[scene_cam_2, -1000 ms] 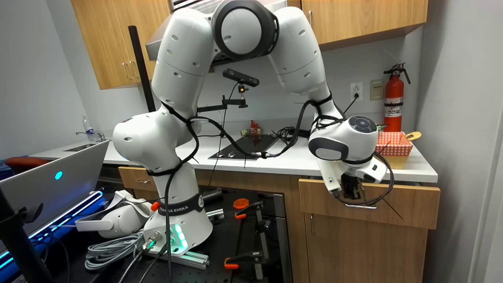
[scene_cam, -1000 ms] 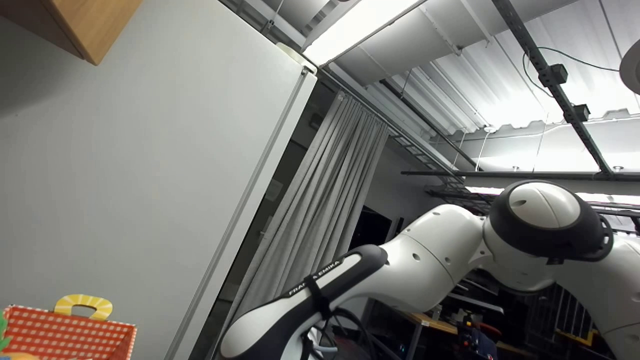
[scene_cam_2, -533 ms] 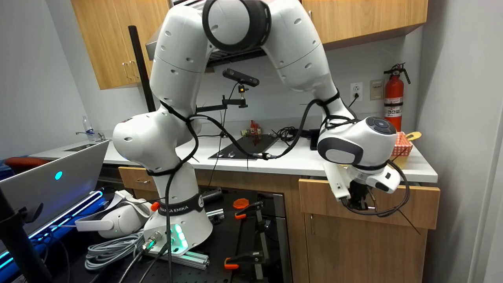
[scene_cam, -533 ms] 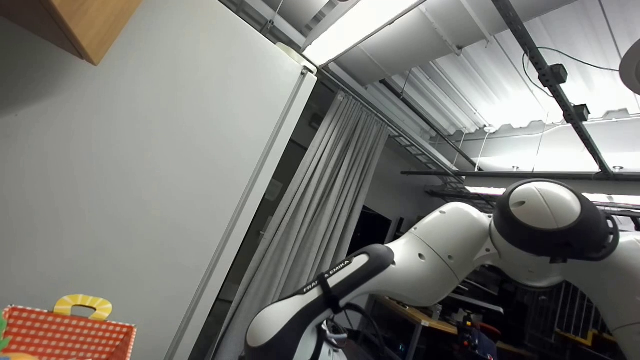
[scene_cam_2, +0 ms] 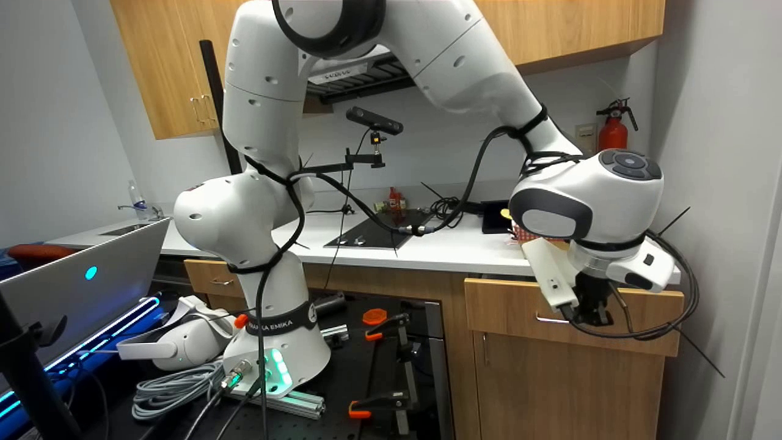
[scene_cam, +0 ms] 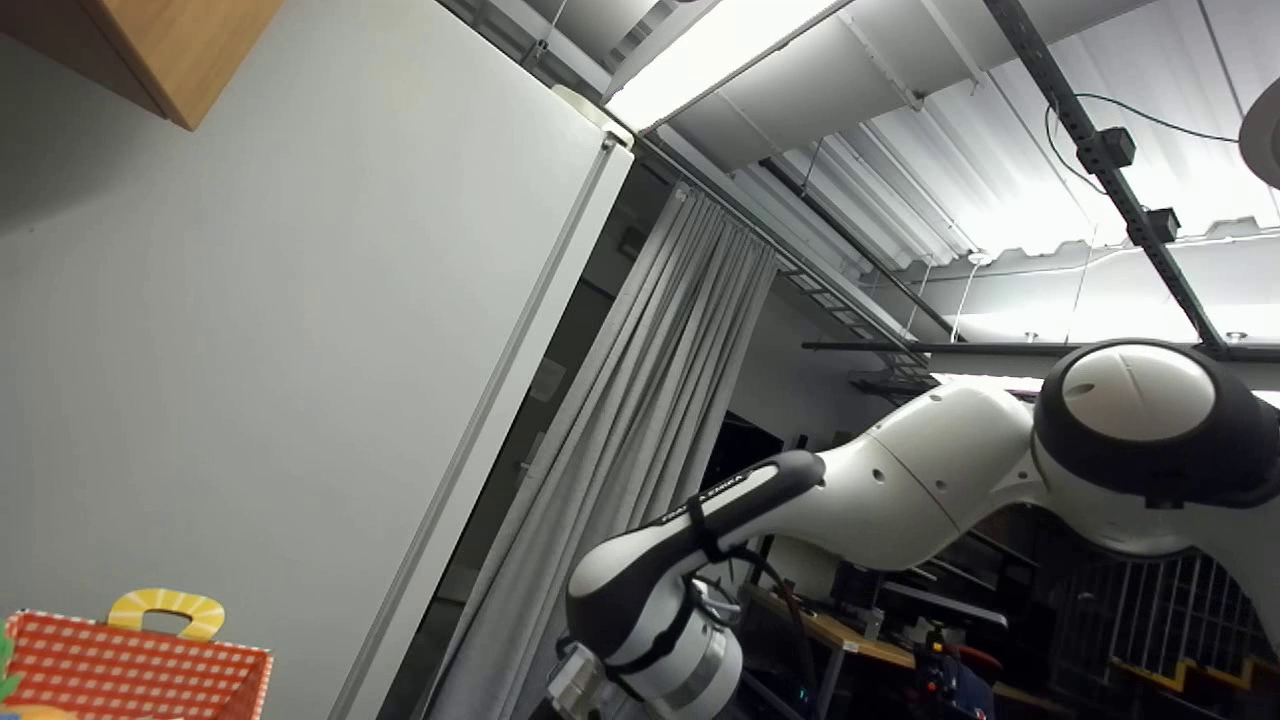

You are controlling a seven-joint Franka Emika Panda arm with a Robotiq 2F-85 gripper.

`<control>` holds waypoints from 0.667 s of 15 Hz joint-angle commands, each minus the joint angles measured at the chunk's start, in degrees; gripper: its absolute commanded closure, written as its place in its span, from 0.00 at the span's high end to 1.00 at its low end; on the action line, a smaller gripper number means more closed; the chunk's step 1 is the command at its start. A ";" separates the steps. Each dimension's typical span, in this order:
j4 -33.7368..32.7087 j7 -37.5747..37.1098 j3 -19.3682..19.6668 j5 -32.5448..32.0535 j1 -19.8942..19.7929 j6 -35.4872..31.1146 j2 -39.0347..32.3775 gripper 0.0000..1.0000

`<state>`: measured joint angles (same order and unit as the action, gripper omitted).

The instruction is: Close the drawer

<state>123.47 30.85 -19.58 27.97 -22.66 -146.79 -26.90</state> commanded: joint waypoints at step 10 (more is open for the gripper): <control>10.67 23.13 10.93 19.26 9.45 19.71 25.55 0.00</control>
<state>130.33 50.83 -13.17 45.20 -17.90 -130.21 -7.51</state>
